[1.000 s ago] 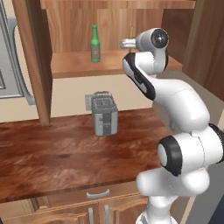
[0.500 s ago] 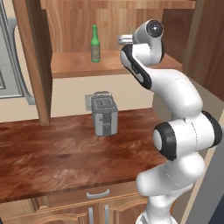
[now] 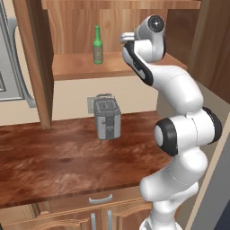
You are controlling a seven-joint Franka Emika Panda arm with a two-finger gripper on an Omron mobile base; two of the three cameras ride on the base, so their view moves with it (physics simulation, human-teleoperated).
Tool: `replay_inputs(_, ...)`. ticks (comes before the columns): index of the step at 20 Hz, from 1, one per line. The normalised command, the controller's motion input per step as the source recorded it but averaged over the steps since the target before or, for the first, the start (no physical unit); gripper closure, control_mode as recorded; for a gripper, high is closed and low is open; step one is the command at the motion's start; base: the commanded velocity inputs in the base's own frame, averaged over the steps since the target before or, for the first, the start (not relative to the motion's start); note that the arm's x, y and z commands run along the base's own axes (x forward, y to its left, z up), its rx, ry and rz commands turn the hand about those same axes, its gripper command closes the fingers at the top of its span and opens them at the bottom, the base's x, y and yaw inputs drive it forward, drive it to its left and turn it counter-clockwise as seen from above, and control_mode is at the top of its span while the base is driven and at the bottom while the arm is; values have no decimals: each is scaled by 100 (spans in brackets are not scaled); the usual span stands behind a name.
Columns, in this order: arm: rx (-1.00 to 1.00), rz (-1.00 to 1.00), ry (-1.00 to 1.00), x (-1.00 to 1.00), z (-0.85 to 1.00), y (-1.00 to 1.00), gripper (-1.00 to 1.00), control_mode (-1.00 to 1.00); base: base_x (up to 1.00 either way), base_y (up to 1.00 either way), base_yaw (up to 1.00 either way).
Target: Get the candle and the beer from the cabinet and move them to the dining counter.
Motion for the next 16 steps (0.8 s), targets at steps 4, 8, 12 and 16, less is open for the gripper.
replay_inputs(4, 0, 0, 0, 6, -3, 0, -100, -100, 0, 0, 0)
replay_inputs(8, 0, 0, 0, 13, -10, 0, -100, -100, 0, 0, 0)
replay_inputs(12, 0, 0, 0, 17, -10, 0, -100, -100, 0, 0, 0)
replay_inputs(16, 0, 0, 0, 14, -4, 0, -100, -100, 0, 0, 0)
